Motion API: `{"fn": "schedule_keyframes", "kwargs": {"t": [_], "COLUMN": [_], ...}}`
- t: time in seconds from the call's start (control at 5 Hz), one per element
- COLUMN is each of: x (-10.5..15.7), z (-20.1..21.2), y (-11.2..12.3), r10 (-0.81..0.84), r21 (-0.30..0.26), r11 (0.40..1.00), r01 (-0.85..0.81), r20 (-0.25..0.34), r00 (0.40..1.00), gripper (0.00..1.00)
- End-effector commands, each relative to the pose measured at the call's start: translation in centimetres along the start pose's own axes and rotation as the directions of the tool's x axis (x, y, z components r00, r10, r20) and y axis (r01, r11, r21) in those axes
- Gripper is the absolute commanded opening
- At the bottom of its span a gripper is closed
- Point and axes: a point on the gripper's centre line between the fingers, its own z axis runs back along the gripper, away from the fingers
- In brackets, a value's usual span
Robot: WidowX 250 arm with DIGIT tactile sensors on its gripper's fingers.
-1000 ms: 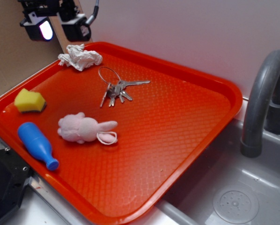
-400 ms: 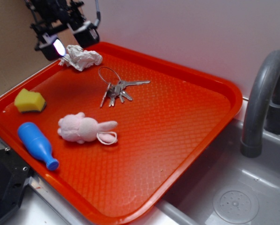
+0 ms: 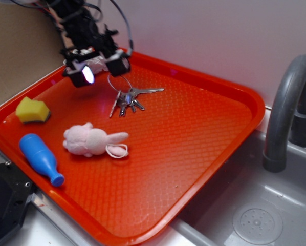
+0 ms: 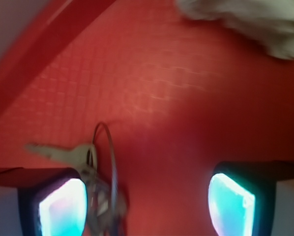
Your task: Grab the silver keys.
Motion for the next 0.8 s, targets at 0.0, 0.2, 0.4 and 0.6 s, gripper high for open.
{"fn": "schedule_keyframes", "kwargs": {"t": [0.0,0.2,0.4,0.6], "x": [1.59,1.66,1.78,1.87], "z": [-1.02,-1.22,-1.25,-1.26], "y": [-1.34,-1.45,-1.54,-1.85], "r10": [-0.009,-0.015,-0.02,-0.038], "r21": [-0.025,-0.019,-0.013,-0.012], "r11": [1.0,1.0,1.0,0.999], "r01": [0.011,0.016,0.021,0.039], "r20": [0.062,0.065,0.067,0.065], "r00": [0.998,0.998,0.998,0.997], "gripper": [0.0,0.0,0.0,0.0]}}
